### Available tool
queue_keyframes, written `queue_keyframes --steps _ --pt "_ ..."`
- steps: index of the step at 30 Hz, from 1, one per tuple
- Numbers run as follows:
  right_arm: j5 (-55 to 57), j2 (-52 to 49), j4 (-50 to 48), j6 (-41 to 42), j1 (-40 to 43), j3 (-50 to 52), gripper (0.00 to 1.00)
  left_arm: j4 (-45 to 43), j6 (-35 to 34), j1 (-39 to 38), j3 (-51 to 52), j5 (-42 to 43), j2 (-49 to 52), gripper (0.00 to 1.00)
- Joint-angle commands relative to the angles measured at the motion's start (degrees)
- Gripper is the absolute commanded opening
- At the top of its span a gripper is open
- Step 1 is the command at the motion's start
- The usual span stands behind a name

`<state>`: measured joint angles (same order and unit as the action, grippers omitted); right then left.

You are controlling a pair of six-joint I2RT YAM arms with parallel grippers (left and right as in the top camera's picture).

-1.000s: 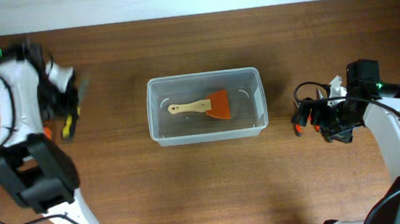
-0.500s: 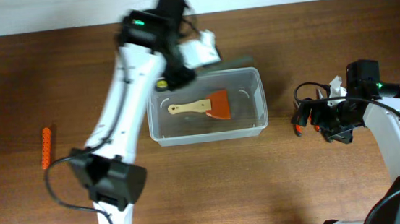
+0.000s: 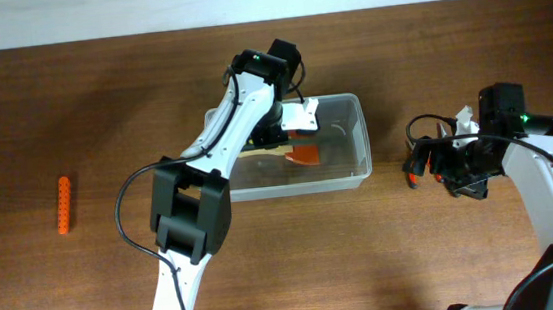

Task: Pack container
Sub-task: 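Place the file into the box with the left gripper and release, then lower the left gripper onto the orange ribbed stick and grasp it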

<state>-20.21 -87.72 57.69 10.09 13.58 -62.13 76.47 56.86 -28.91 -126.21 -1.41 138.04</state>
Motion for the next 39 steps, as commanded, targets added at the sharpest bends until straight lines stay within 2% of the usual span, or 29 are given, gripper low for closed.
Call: queue_keyframes --steps 1,2,7,11,15,19,23,27,31,32,35,39 --pt "0.5 -0.3 0.0 -0.1 0.3 -0.9 0.99 -0.2 -3.0 0.2 -1.9 -4.7 -1.6 0.94" --pt "0.5 -0.3 0.0 -0.1 0.3 -0.9 0.99 0.3 -5.3 0.2 -2.7 -6.2 -2.0 0.99" --pt "0.5 -0.3 0.0 -0.1 0.3 -0.9 0.99 7.1 -14.5 2.0 -8.3 -7.2 -8.1 0.99" --pt "0.5 -0.3 0.0 -0.1 0.3 -0.9 0.99 11.3 -22.9 7.2 -8.9 -6.0 -17.3 0.99" --pt "0.5 -0.3 0.0 -0.1 0.3 -0.9 0.99 15.6 -23.8 18.6 -8.9 5.4 -23.9 0.99" --pt "0.5 -0.3 0.0 -0.1 0.3 -0.9 0.99 15.8 -33.5 35.4 -7.5 6.6 -23.9 0.99" --pt "0.6 -0.3 0.0 -0.1 0.3 -0.9 0.99 13.4 -34.3 48.8 0.0 6.8 -21.9 0.99" --pt "0.6 -0.3 -0.4 -0.1 0.3 -0.9 0.99 7.0 -34.1 56.4 9.4 6.6 -18.7 1.0" --pt "0.6 -0.3 -1.0 -0.1 0.3 -0.9 0.99 1.3 -34.1 59.3 16.4 5.5 -15.6 0.89" --pt "0.6 -0.3 -1.1 -0.1 0.3 -0.9 0.99 0.0 -34.1 59.7 17.8 4.3 -14.7 0.82" --pt "0.5 -0.3 -1.1 -0.1 0.3 -0.9 0.99 -1.9 -34.1 60.2 19.9 -0.3 -12.4 0.8" --pt "0.5 -0.3 -1.1 -0.1 0.3 -0.9 0.99 -5.7 -34.1 60.5 20.6 -0.9 -10.5 0.8"
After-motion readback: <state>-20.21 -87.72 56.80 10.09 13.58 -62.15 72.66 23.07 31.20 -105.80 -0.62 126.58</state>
